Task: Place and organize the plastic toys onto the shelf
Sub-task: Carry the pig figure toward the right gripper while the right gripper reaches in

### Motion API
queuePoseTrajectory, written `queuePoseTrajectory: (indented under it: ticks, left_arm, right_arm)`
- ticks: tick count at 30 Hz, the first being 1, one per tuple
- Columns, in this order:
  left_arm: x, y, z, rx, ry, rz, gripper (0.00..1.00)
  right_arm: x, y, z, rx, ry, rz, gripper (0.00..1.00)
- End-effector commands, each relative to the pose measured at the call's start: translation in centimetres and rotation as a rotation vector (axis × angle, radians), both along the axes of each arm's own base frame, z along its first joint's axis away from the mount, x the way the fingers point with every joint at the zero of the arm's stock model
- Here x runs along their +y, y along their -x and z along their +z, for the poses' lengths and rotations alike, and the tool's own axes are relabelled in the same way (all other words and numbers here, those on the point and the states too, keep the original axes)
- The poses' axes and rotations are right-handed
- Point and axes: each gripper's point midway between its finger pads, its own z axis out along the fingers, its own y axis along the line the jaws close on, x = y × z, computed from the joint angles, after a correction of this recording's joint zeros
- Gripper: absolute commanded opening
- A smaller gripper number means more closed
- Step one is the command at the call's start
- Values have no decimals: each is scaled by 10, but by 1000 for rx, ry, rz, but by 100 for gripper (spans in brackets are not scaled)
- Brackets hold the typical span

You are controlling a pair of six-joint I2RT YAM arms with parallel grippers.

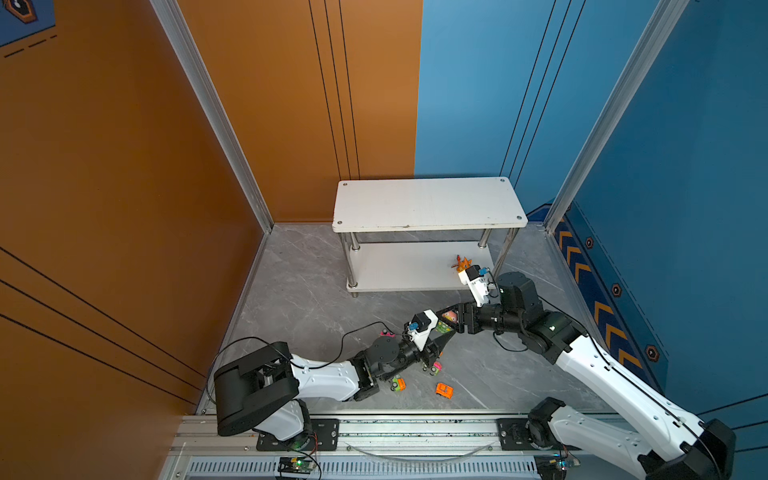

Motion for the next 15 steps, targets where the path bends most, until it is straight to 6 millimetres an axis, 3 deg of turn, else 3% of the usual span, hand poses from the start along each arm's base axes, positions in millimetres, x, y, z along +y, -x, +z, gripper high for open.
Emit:
queuePoseTrajectory:
  ticks: [1, 3, 6, 9, 11, 14, 15]
  left_arm:
    - [0, -1, 17, -7, 77, -23, 9]
    - [0, -2, 19, -4, 88, -27, 9]
    - [-2, 0, 20, 0, 92, -38, 10]
    - [-2, -2, 21, 10, 100, -37, 13]
    - [-2, -3, 21, 19, 105, -33, 24]
    - [-2, -3, 24, 30, 119, -44, 55]
    - [-2, -2, 25, 38, 120, -55, 61]
  right_arm:
    - [0, 9, 14, -40, -10, 43, 65]
    - [-2, 10, 12, -39, -1, 42, 61]
    - [-2, 10, 13, -43, -7, 47, 46]
    - [0, 9, 14, -49, -10, 65, 37]
    - [3, 10, 17, -59, -15, 89, 33]
    - [6, 9, 21, -78, -19, 125, 28]
    - [8, 8, 22, -85, -19, 138, 26]
